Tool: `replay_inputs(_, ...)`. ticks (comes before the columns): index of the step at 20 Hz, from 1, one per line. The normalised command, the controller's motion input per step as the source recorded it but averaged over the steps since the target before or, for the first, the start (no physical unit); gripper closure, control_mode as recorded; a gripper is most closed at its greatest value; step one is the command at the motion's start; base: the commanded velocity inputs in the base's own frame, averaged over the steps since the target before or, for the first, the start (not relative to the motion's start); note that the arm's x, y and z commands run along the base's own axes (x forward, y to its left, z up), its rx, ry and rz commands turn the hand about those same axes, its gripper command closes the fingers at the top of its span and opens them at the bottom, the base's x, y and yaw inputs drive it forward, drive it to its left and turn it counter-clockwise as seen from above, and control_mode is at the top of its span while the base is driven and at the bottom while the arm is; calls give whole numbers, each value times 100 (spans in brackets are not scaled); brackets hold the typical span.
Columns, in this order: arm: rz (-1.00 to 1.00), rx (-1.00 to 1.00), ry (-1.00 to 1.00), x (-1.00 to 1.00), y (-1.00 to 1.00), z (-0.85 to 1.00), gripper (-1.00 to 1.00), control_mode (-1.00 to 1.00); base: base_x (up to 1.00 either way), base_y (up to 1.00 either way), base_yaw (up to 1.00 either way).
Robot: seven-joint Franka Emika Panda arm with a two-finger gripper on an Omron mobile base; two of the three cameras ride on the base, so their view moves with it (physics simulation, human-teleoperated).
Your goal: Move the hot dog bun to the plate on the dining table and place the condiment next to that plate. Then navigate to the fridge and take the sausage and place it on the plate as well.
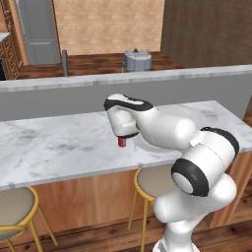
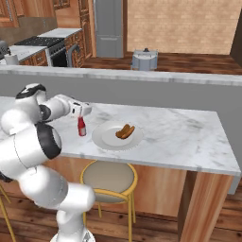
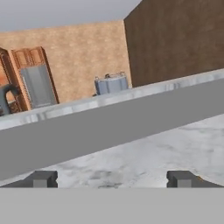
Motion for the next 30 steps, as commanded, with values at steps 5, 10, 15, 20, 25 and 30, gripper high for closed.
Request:
replay_inputs(5, -6, 6, 52, -65, -4, 100, -100, -100, 0, 0, 0)
replay_inputs(10, -2, 6, 67, -62, -9, 100, -100, -100, 0, 0, 0)
replay_inputs(15, 0, 4, 62, -44, -1, 100, -100, -100, 0, 0, 0)
replay_inputs(20, -1, 2, 60, -29, 0, 100, -100, -100, 0, 0, 0)
replay_inputs(25, -1, 0, 5, -13, 9, 100, -100, -100, 0, 0, 0)
replay_inputs(30, -2, 5, -7, -13, 18, 100, -100, -100, 0, 0, 0)
